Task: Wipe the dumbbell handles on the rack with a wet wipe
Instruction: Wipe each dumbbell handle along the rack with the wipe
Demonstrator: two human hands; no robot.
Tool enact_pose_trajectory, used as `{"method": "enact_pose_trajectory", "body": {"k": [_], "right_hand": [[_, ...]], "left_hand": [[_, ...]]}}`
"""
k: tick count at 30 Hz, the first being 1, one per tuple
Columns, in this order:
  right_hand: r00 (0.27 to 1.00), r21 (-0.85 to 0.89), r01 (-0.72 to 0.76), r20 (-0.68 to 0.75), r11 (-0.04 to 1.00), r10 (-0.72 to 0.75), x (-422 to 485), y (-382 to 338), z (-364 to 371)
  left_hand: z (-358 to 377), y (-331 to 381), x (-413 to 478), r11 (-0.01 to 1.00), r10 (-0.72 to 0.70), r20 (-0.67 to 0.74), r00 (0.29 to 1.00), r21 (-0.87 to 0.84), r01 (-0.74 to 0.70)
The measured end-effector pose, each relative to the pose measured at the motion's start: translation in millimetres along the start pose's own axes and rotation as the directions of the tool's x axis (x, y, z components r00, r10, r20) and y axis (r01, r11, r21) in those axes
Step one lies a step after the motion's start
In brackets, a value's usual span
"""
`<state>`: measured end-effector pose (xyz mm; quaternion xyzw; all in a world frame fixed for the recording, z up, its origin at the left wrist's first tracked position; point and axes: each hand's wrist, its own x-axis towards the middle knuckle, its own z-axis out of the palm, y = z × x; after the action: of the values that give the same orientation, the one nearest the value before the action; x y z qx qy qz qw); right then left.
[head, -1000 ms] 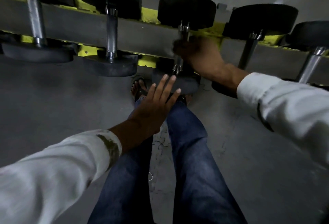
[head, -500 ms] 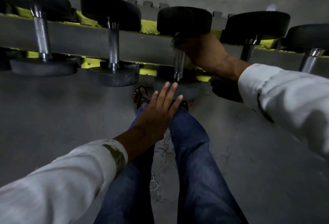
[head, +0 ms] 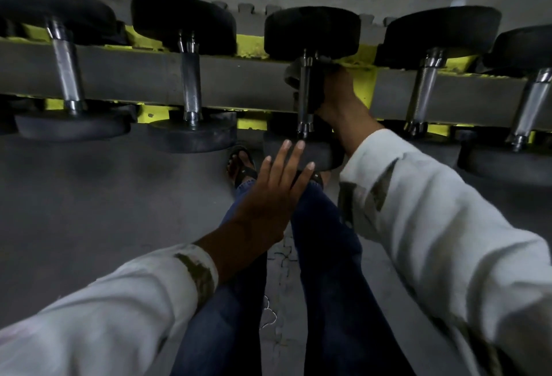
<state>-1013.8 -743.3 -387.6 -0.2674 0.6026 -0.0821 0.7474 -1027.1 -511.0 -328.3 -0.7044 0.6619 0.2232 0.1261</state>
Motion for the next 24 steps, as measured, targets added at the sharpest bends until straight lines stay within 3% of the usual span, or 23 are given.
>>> {"method": "enact_pose_trajectory", "body": {"k": [1, 3, 6, 8, 9, 10, 12, 14, 17, 21, 24], "right_hand": [[0.995, 0.117, -0.091, 0.044, 0.989, 0.086, 7, -3, -4], [0.988, 0.155, -0.142, 0.089, 0.978, 0.13, 15, -4, -8], [0.996, 0.207, -0.083, 0.053, 0.975, 0.073, 17, 8, -7], [0.983, -0.005, 0.131, -0.13, 0.991, -0.13, 11, 20, -8], [0.926, -0.201, 0.262, -0.224, 0.944, -0.305, 6, 23, -9], [0.826, -0.394, 0.378, -0.265, 0.838, -0.497, 5, 28, -11], [0.641, -0.689, 0.457, -0.183, 0.562, -0.746, -9, 31, -8], [0.562, -0.845, 0.458, 0.037, 0.274, -0.826, -20, 31, -8], [0.558, -0.887, 0.451, 0.368, -0.101, -0.743, -26, 20, -22], [0.426, -0.703, 0.491, 0.709, -0.515, -0.562, -10, 7, -47], [0.391, -0.418, 0.643, 0.9, -0.642, -0.194, -18, 8, -62]], "left_hand": [[0, 0, 0, 1.0, -0.001, -0.003, 1.0, 0.003, 0.001], [-1, 0, -1, 1.0, 0.011, -0.004, 1.0, 0.007, -0.011], [-5, 0, -1, 0.999, 0.007, 0.015, 1.0, -0.032, -0.006], [-6, 0, -1, 0.999, 0.009, -0.002, 1.0, -0.043, -0.009], [-8, -1, -1, 0.999, 0.01, -0.008, 1.0, -0.049, -0.01], [-9, -2, -1, 0.999, 0.014, -0.007, 1.0, -0.052, -0.014], [-14, -3, 0, 0.999, 0.03, 0.005, 1.0, -0.035, -0.03], [-19, -3, -1, 0.999, 0.036, -0.001, 0.999, -0.015, -0.036], [-19, -2, -5, 0.997, 0.058, 0.032, 0.998, 0.055, -0.06], [-16, -2, -3, 0.998, 0.054, 0.037, 0.998, 0.016, -0.054], [-17, -3, -2, 0.999, 0.053, 0.107, 0.993, -0.018, -0.051]]}}
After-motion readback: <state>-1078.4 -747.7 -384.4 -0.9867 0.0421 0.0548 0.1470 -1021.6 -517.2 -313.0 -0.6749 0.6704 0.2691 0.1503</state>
